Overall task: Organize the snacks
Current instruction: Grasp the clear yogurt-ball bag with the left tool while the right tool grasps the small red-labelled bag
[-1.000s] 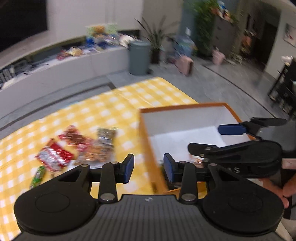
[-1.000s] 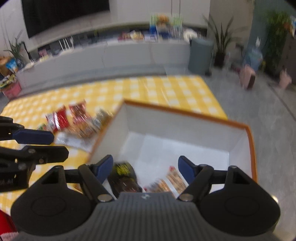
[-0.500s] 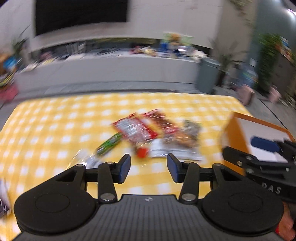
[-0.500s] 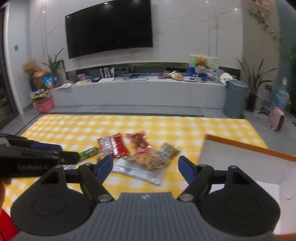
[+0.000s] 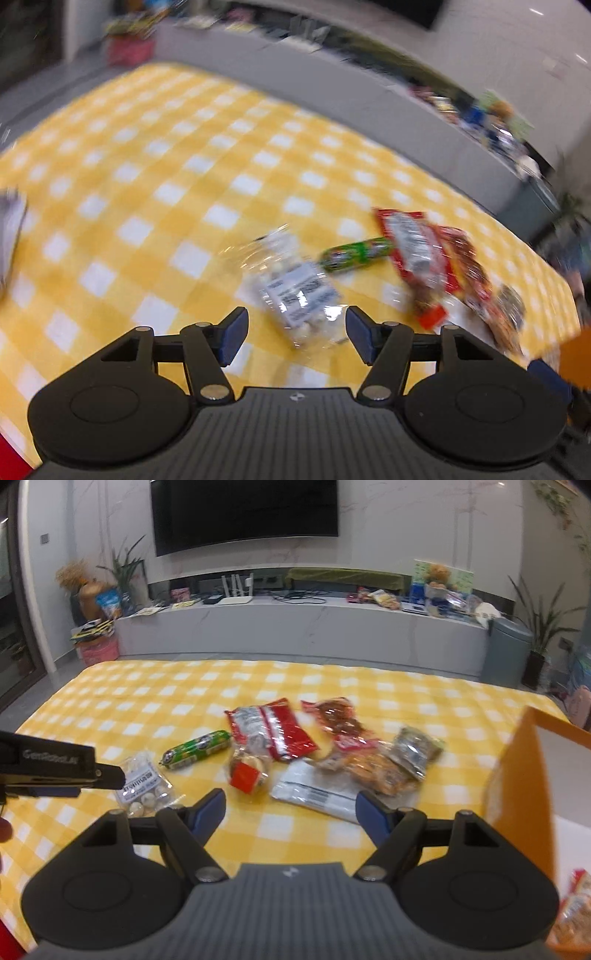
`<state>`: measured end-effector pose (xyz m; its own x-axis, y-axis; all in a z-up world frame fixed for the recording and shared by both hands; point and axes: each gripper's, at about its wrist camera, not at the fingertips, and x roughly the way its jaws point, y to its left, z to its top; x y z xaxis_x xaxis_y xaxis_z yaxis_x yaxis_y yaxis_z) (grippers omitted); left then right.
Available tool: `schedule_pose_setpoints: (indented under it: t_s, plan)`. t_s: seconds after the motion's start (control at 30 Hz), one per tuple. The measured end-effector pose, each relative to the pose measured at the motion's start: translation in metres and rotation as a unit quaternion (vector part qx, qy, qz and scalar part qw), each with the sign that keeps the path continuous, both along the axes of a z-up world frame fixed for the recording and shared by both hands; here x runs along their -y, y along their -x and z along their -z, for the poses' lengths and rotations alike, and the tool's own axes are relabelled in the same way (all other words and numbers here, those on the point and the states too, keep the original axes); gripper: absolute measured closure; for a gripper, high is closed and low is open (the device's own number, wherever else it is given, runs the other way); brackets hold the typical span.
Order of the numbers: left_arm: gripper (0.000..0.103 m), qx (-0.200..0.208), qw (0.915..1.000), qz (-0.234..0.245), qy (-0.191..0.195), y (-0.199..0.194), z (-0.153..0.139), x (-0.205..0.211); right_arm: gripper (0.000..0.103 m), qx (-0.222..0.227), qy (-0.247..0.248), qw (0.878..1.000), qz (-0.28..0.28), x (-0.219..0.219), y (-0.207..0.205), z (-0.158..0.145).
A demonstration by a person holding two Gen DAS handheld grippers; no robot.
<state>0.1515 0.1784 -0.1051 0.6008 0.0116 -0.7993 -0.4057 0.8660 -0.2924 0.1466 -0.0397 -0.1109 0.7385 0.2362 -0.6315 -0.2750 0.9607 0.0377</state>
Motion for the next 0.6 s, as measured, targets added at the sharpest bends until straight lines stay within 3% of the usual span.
schedule_pose_setpoints:
  t_s: [0.17,0.3,0.43,0.6]
  plan:
    - [0.031,-0.007,0.9981,-0.052,0.032,-0.021,0.01,-0.008,0.027,-0.006,0.021,1.0,-0.019,-0.023,-0.033,0.016]
    - [0.029,-0.032,0.9965,-0.076,0.006,-0.038,0.016,-0.001,0.027,-0.012,0.027,0.999,-0.029,-0.04,-0.055,0.026]
    - [0.029,-0.052,0.9948,-0.088,0.005,-0.048,0.026,0.003,0.026,-0.026,0.029,0.999,-0.037,-0.05,-0.071,0.038]
    - [0.019,-0.058,0.9951,-0.078,-0.014,-0.058,0.029,0.014,0.03,-0.024,0.038,0.998,-0.032,-0.055,-0.08,0.051]
